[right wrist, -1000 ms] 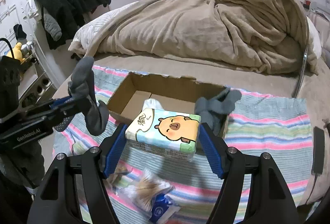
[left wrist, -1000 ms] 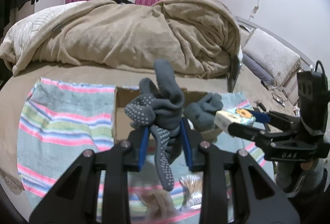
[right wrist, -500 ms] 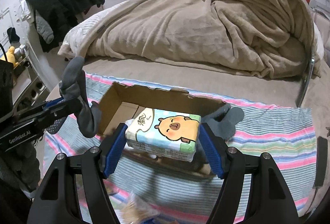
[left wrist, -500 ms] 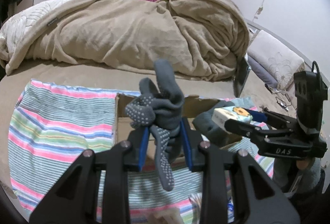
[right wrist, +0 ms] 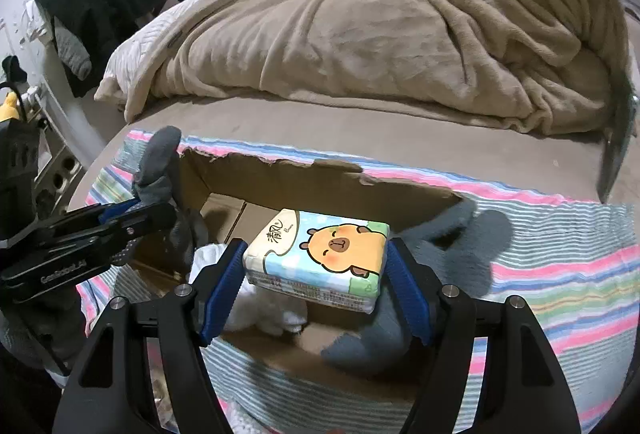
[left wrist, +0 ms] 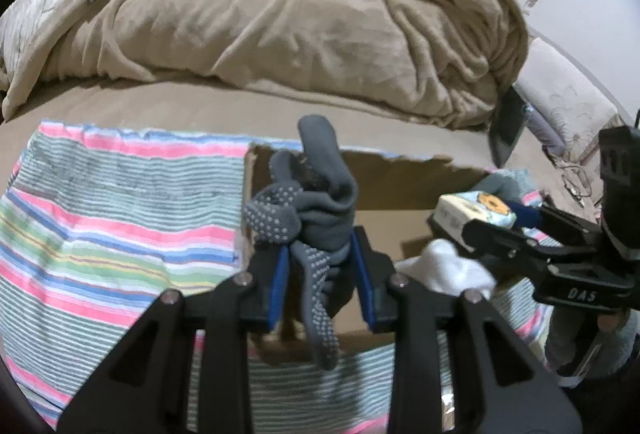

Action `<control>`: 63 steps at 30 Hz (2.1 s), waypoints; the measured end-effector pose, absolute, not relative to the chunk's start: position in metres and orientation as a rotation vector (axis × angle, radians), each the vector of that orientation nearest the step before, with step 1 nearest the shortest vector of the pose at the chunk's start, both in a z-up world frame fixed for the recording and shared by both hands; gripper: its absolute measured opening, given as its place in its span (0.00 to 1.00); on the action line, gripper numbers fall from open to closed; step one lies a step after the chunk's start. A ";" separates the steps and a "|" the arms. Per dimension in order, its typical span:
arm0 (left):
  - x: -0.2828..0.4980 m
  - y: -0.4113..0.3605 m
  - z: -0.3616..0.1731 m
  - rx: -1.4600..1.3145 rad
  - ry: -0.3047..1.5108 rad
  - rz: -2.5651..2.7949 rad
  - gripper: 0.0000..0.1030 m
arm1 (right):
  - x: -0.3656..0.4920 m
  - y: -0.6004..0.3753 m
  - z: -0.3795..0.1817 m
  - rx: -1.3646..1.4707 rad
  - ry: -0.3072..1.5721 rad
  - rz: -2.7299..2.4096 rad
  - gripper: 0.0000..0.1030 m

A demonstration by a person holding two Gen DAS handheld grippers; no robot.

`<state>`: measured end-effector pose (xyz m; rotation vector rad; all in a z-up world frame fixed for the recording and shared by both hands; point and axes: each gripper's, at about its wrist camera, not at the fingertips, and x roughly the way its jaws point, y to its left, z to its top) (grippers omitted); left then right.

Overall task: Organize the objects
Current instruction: 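Lower the grey socks and tissue pack into the box and release both, then grasp the clear snack bag with the left gripper while the right grasps the cotton swab bag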

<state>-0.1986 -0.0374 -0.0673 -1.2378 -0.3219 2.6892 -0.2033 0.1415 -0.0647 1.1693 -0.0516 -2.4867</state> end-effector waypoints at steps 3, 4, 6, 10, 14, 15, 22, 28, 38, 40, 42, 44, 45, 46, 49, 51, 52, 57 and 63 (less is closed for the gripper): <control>-0.200 -0.038 -0.070 -1.256 -0.311 2.691 0.33 | -0.209 0.138 -0.070 1.167 -0.057 -2.478 0.71; -0.200 -0.037 -0.070 -1.259 -0.298 2.689 0.35 | -0.211 0.137 -0.071 1.166 -0.060 -2.477 0.71; -0.201 -0.032 -0.070 -1.272 -0.255 2.688 0.36 | -0.214 0.138 -0.074 1.162 -0.074 -2.479 0.72; -0.199 -0.029 -0.067 -1.303 -0.245 2.693 0.38 | -0.215 0.136 -0.074 1.158 -0.080 -2.489 0.72; -0.192 -0.033 -0.060 -1.298 -0.279 2.716 0.51 | -0.211 0.137 -0.069 1.145 -0.079 -2.503 0.74; -0.190 -0.034 -0.059 -1.291 -0.293 2.709 0.54 | -0.211 0.138 -0.067 1.141 -0.080 -2.505 0.78; -0.168 -0.033 -0.043 -1.259 -0.276 2.745 0.54 | -0.194 0.137 -0.049 1.105 -0.085 -2.512 0.81; -0.148 -0.033 -0.030 -1.234 -0.267 2.757 0.54 | -0.172 0.138 -0.036 1.088 -0.073 -2.523 0.81; -0.107 -0.031 -0.016 -1.208 -0.263 2.767 0.54 | -0.135 0.145 -0.018 1.061 -0.078 -2.546 0.81; -0.100 -0.030 -0.015 -1.209 -0.261 2.765 0.54 | -0.127 0.146 -0.018 1.065 -0.079 -2.547 0.81; -0.095 -0.029 -0.015 -1.210 -0.262 2.762 0.54 | -0.121 0.146 -0.018 1.072 -0.079 -2.546 0.81; -0.089 -0.027 -0.014 -1.211 -0.262 2.759 0.54 | -0.114 0.147 -0.019 1.079 -0.081 -2.545 0.81; -0.086 -0.027 -0.014 -1.210 -0.262 2.758 0.54 | -0.111 0.148 -0.019 1.082 -0.081 -2.546 0.81; -0.083 -0.026 -0.014 -1.209 -0.262 2.758 0.54 | -0.108 0.148 -0.019 1.083 -0.082 -2.547 0.81; -0.076 -0.024 -0.014 -1.209 -0.263 2.752 0.54 | -0.101 0.149 -0.019 1.083 -0.080 -2.549 0.81; -0.071 -0.023 -0.015 -1.210 -0.264 2.749 0.55 | -0.096 0.149 -0.019 1.083 -0.079 -2.550 0.81; -0.069 -0.023 -0.015 -1.211 -0.263 2.748 0.55 | -0.093 0.149 -0.020 1.084 -0.078 -2.549 0.81; -0.057 -0.019 -0.019 -1.217 -0.259 2.740 0.55 | -0.081 0.147 -0.024 1.087 -0.078 -2.541 0.81; -0.045 -0.013 -0.032 -1.245 -0.249 2.721 0.55 | -0.067 0.146 -0.038 1.111 -0.088 -2.522 0.81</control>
